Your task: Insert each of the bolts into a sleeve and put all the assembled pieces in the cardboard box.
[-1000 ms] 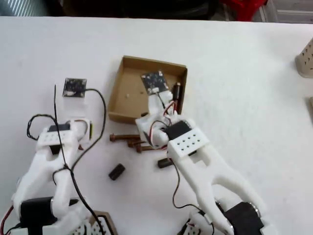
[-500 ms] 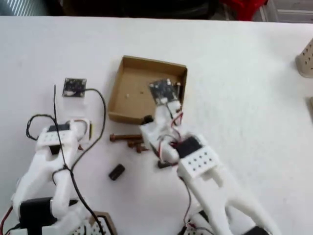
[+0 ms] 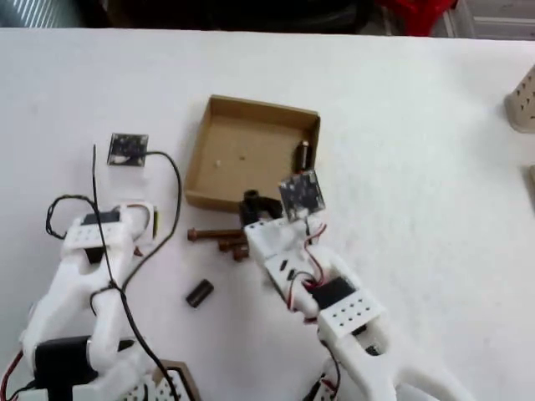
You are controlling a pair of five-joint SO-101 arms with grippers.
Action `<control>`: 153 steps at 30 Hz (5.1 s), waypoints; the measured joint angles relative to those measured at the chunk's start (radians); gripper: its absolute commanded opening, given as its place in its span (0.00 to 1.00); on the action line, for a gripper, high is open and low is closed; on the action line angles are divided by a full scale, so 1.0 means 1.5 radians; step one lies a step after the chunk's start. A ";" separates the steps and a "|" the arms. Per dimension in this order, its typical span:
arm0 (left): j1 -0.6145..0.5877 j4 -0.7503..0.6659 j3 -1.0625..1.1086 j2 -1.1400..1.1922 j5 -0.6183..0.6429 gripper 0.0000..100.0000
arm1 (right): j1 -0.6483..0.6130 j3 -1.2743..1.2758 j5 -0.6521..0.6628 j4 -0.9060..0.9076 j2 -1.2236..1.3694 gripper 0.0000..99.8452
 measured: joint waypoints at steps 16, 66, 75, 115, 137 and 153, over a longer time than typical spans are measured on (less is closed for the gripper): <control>0.000 0.000 0.000 0.000 0.000 0.02 | -0.078 0.179 -0.001 -0.401 -0.007 0.02; 0.070 -0.439 0.364 -0.506 0.005 0.02 | -0.118 0.124 0.045 -0.888 0.586 0.02; 0.085 -0.447 0.454 -0.839 0.202 0.02 | -0.118 0.124 0.045 -0.908 0.586 0.02; 0.308 -0.647 0.446 -0.526 0.185 0.02 | -0.118 0.119 0.045 -0.906 0.586 0.02; 0.284 -0.331 0.327 -0.525 0.277 0.02 | -0.118 0.077 0.045 -0.833 0.586 0.02; 0.331 -0.332 0.310 -0.525 0.212 0.02 | -0.118 0.065 0.045 -0.813 0.586 0.02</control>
